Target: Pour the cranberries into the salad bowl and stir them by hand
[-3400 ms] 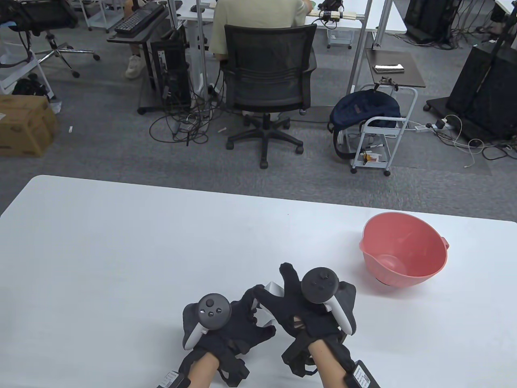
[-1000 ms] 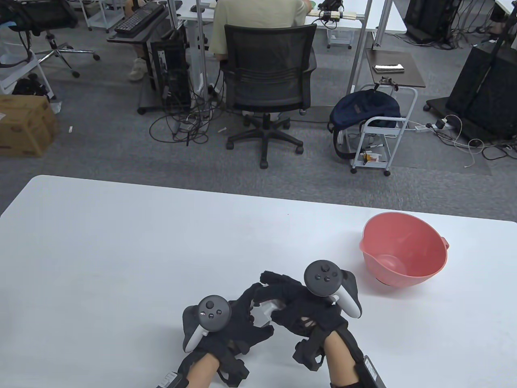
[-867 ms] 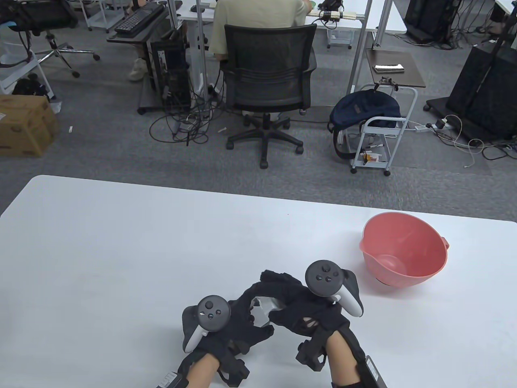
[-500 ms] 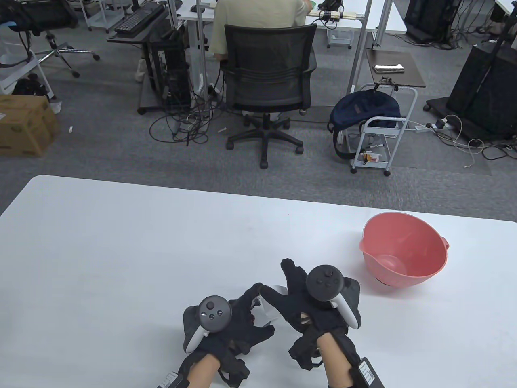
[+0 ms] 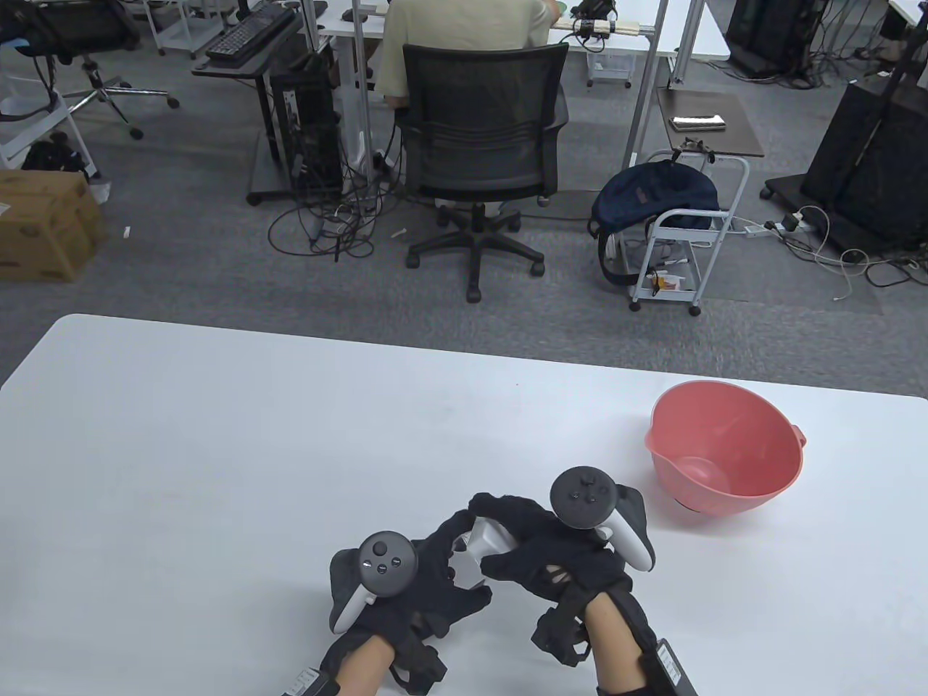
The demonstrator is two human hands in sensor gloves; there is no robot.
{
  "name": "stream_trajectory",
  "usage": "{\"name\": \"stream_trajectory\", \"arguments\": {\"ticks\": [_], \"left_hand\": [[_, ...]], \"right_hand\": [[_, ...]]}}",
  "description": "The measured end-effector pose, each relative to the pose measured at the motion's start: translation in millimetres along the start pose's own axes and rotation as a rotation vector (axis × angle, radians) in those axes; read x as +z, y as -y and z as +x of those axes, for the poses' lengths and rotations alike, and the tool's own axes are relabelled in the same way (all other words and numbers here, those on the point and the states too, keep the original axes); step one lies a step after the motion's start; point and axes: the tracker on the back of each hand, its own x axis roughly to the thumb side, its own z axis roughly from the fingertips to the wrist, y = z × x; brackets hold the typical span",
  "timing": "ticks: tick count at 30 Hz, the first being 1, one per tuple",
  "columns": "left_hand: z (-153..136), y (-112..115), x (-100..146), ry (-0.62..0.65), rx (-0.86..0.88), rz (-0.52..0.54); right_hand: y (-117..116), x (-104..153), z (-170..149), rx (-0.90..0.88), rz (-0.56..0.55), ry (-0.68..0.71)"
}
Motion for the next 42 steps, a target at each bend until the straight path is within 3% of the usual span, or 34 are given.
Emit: {"name": "stream_trajectory", "arguments": {"ticks": [12, 17, 25, 30, 33, 39, 42], "left_hand": [[-5, 1, -4, -0.021, 0.063, -0.019], [-5, -1, -3, -0.020, 0.061, -0.003], [0, 5, -4, -0.001, 0.013, -0.026], [4, 8, -4, 0.014, -0.020, -0.032], [6, 8, -4, 0.022, -0.044, -0.033], [7, 9, -3, 0.026, -0.063, -0.040], [5, 8, -3, 0.024, -0.062, -0.044]], "right_hand": [[-1, -3, 3, 0.020, 0.018, 0.095], [1, 0, 1, -0.137, 0.032, 0.101], [9, 7, -15, -0.117, -0.064, -0.075], [8, 7, -21, -0.050, -0.053, -0.216], [5, 5, -22, 0.028, 0.009, -0.271], [0, 0, -18, 0.064, 0.013, -0.267], [-1, -1, -14, 0.044, 0.083, -0.202]]}}
